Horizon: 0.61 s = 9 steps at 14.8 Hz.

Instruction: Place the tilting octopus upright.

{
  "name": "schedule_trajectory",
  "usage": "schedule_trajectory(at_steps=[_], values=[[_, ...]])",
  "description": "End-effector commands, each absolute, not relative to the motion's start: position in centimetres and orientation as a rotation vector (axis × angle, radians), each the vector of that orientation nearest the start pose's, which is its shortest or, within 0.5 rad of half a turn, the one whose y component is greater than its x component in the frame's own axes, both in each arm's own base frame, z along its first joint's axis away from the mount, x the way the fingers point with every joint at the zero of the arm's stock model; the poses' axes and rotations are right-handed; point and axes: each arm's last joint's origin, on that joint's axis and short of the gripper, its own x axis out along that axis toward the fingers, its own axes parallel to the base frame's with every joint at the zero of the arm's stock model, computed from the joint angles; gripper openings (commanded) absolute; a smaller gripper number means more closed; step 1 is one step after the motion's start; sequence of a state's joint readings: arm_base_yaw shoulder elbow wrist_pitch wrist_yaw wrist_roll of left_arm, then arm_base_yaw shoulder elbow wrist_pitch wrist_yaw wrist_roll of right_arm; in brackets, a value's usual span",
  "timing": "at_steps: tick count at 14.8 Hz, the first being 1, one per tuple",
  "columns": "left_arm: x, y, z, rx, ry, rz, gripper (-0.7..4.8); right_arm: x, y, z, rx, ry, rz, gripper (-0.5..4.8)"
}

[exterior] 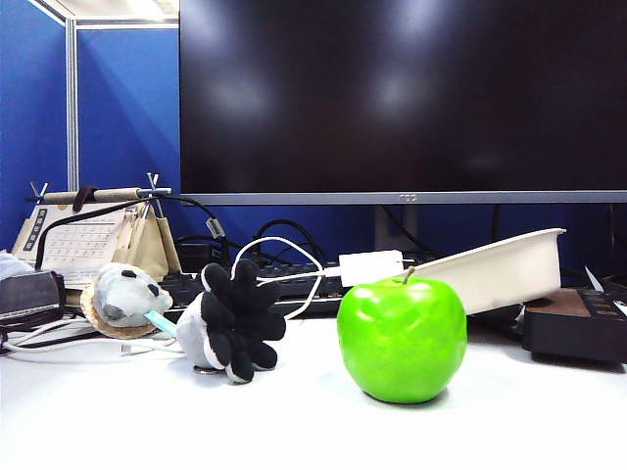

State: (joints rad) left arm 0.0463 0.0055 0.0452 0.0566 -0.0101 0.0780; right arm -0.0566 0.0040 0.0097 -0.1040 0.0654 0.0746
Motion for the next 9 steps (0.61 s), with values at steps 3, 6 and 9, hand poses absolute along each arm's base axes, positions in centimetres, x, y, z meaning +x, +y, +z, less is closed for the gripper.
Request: schedule_trajectory(at_steps=[3, 6, 9], values=[[9.1, 0.0, 20.0, -0.066, -0.256, -0.103, 0.97, 9.7, 0.0, 16.7, 0.084, -0.015, 0.107, -0.01], [9.1, 0.0, 20.1, -0.165, -0.255, -0.134, 0.97, 9.7, 0.0, 16.7, 0.197, -0.007, 0.110, -0.01], [8.5, -0.6, 21.8, -0.262, -0.280, -0.340, 0.95, 9.3, 0.2, 18.9, 0.468, -0.104, 0.209, -0.01]])
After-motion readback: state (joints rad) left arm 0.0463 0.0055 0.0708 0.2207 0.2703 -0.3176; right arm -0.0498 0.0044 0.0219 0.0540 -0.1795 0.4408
